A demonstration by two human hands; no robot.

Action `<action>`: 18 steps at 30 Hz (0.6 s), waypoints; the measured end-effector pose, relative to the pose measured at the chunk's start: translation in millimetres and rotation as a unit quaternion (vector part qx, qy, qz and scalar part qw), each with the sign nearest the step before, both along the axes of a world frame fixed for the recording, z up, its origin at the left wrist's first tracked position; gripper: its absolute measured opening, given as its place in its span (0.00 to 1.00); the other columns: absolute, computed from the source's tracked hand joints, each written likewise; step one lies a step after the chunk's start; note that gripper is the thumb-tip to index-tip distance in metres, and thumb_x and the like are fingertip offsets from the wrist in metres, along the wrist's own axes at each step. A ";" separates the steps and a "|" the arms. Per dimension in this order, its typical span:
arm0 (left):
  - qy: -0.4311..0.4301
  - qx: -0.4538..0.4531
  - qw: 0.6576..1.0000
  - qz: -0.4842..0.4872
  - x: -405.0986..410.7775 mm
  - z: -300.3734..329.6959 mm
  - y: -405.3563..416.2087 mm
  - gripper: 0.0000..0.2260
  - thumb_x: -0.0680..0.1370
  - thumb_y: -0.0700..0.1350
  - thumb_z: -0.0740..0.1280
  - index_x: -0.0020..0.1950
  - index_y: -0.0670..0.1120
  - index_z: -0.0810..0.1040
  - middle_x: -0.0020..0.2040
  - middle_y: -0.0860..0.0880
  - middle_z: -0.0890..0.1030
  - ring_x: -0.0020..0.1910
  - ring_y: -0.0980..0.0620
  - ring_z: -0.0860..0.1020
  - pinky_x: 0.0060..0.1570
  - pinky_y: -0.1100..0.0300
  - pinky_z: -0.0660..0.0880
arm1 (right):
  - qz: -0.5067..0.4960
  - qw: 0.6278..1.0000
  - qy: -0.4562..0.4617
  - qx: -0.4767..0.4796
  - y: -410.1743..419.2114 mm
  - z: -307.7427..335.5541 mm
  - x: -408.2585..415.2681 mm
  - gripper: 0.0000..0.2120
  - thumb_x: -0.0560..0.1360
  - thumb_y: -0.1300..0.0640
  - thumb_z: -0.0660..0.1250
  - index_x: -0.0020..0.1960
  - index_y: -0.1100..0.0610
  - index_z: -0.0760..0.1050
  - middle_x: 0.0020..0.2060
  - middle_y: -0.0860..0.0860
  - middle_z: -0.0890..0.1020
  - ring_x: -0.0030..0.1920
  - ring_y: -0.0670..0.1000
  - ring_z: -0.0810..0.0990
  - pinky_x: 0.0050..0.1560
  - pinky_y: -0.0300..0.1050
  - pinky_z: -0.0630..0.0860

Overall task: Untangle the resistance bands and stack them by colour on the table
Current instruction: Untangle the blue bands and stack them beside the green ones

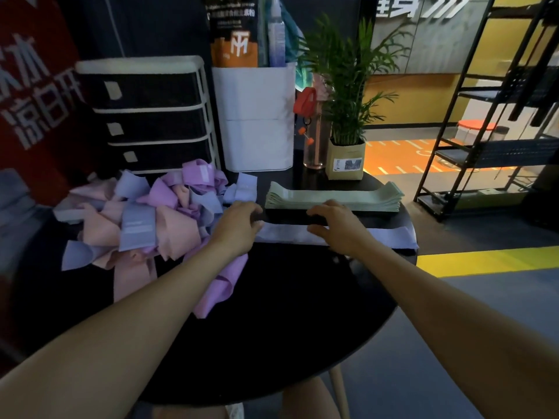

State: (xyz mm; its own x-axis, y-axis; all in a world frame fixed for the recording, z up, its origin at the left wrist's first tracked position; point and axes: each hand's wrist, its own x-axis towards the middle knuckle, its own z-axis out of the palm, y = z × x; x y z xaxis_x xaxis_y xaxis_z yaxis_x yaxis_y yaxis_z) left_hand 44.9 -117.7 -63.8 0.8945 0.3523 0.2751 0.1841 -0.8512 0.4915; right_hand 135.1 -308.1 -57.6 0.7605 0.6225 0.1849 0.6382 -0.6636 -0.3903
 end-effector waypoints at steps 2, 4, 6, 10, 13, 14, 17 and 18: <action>-0.029 0.015 0.999 0.005 -13.0 4.5 13.4 0.12 0.76 0.41 0.65 0.60 0.44 0.76 0.60 0.44 0.75 0.61 0.44 0.73 0.61 0.52 0.69 | 0.021 0.999 -0.001 0.030 22.7 6.3 -8.7 0.18 0.76 0.54 0.66 0.64 0.56 0.73 0.59 0.57 0.74 0.60 0.58 0.73 0.61 0.52 0.70; -0.049 0.027 0.998 0.013 -26.3 8.2 26.9 0.12 0.75 0.38 0.65 0.58 0.44 0.77 0.58 0.44 0.76 0.59 0.45 0.73 0.59 0.50 0.70 | 0.040 0.998 0.001 0.043 45.6 11.6 -16.9 0.17 0.75 0.56 0.66 0.62 0.58 0.75 0.57 0.59 0.75 0.57 0.59 0.75 0.58 0.47 0.71; -0.062 0.043 0.997 0.021 -36.7 11.9 37.8 0.11 0.74 0.36 0.65 0.56 0.43 0.78 0.56 0.43 0.76 0.58 0.44 0.73 0.56 0.54 0.69 | 0.056 0.997 0.006 0.051 65.9 14.7 -24.0 0.16 0.75 0.58 0.67 0.62 0.60 0.75 0.57 0.60 0.76 0.56 0.59 0.76 0.56 0.45 0.70; -0.064 0.053 0.996 0.039 -50.3 19.6 59.9 0.11 0.74 0.36 0.64 0.54 0.42 0.78 0.54 0.43 0.77 0.56 0.44 0.74 0.51 0.57 0.67 | 0.081 0.995 0.033 0.047 104.7 13.3 -29.9 0.14 0.74 0.60 0.66 0.59 0.62 0.75 0.55 0.62 0.77 0.55 0.61 0.76 0.53 0.47 0.72; -0.059 0.024 0.997 0.030 -53.9 21.8 70.7 0.13 0.73 0.35 0.66 0.57 0.42 0.77 0.56 0.43 0.76 0.56 0.44 0.74 0.56 0.51 0.71 | 0.082 0.996 0.036 0.022 126.4 10.5 -26.8 0.13 0.75 0.59 0.65 0.57 0.63 0.74 0.54 0.62 0.76 0.54 0.61 0.75 0.47 0.43 0.67; -0.059 0.018 0.998 0.027 -54.0 22.9 73.2 0.13 0.73 0.35 0.66 0.58 0.41 0.77 0.57 0.43 0.75 0.57 0.44 0.74 0.57 0.52 0.71 | 0.078 0.996 0.034 0.006 131.9 9.7 -25.6 0.15 0.75 0.57 0.65 0.59 0.63 0.72 0.55 0.62 0.74 0.56 0.61 0.74 0.50 0.45 0.69; -0.056 0.005 0.998 0.026 -51.9 24.2 80.5 0.14 0.74 0.36 0.66 0.60 0.41 0.76 0.58 0.44 0.74 0.55 0.46 0.74 0.53 0.60 0.70 | 0.059 0.997 0.027 -0.032 143.7 6.5 -24.3 0.19 0.74 0.55 0.66 0.62 0.63 0.69 0.58 0.62 0.71 0.58 0.62 0.72 0.58 0.51 0.70; -0.055 -0.001 0.998 0.025 -50.7 24.6 82.7 0.14 0.74 0.36 0.66 0.60 0.41 0.76 0.57 0.44 0.74 0.54 0.47 0.74 0.51 0.62 0.68 | 0.053 0.997 0.026 -0.040 146.9 5.1 -23.9 0.20 0.73 0.55 0.67 0.61 0.62 0.69 0.58 0.61 0.72 0.58 0.62 0.72 0.58 0.50 0.69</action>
State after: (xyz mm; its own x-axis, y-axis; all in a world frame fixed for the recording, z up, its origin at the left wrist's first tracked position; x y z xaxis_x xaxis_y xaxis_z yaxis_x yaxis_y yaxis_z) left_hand -5.8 -35.0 -39.3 0.8408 0.3958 0.3693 0.1712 -0.8416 0.5123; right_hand 111.2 -161.3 -52.5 0.6973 0.7107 0.0931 0.6863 -0.6246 -0.3725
